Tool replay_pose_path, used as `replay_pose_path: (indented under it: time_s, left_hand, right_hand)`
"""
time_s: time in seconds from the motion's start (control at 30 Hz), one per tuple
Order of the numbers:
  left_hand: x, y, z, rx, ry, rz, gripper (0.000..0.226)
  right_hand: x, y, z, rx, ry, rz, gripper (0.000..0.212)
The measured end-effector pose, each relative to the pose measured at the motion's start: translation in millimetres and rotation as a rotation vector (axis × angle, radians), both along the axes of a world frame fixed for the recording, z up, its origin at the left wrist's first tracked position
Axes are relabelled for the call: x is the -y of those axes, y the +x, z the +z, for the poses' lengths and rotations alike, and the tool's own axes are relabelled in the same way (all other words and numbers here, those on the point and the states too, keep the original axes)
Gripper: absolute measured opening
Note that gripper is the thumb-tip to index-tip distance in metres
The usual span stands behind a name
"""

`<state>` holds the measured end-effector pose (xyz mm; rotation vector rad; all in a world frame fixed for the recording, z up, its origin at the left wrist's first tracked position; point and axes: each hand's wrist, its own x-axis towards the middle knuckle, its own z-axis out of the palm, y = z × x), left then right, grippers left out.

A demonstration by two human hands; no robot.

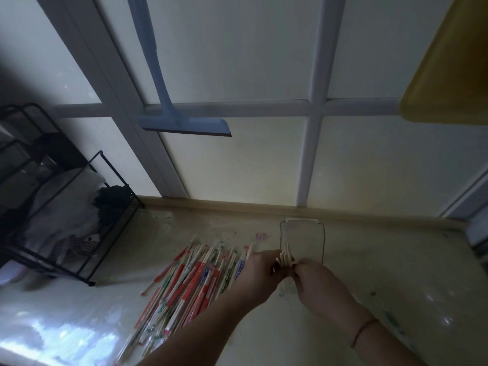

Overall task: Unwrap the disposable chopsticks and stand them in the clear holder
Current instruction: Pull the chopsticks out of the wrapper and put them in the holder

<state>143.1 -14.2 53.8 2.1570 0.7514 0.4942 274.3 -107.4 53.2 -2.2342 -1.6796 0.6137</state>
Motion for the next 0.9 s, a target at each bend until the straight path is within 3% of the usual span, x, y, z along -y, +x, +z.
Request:
replay_pose_path:
  time_s: [0.17, 0.27, 0.43, 0.57, 0.7, 0.83, 0.9]
  left_hand:
    - [0, 1, 2, -0.012, 0.029, -0.043, 0.01]
    - [1, 1, 11, 0.099, 0.023, -0.004, 0.005]
    - [-4, 3, 36, 0.186, -0.011, 0.015, 0.008]
    - [-11, 9, 45, 0.02, 0.052, -0.067, 0.01]
    - [-11, 15, 39, -0.179, 0.187, -0.171, 0.009]
    - [-7, 15, 32, -0.283, 0.151, -0.141, 0.01]
    - [-4, 15, 30, -0.346, 0.168, -0.13, 0.013]
  right_hand:
    - [-5, 1, 6, 0.024, -0.101, 0.083, 0.027]
    - [1, 3, 9, -0.049, 0.04, 0.026, 0.022]
    - [5, 0, 18, -0.156, 0.269, -0.045, 0.041]
    - [1, -3, 22, -0.254, 0.29, -0.058, 0.048]
    - [3, -1, 16, -0.242, 0.178, -0.066, 0.043]
    - [0, -2, 4, -0.167, 0.072, -0.114, 0.089]
    - [-1, -3, -1, -0.139, 0.029, -0.096, 0.095]
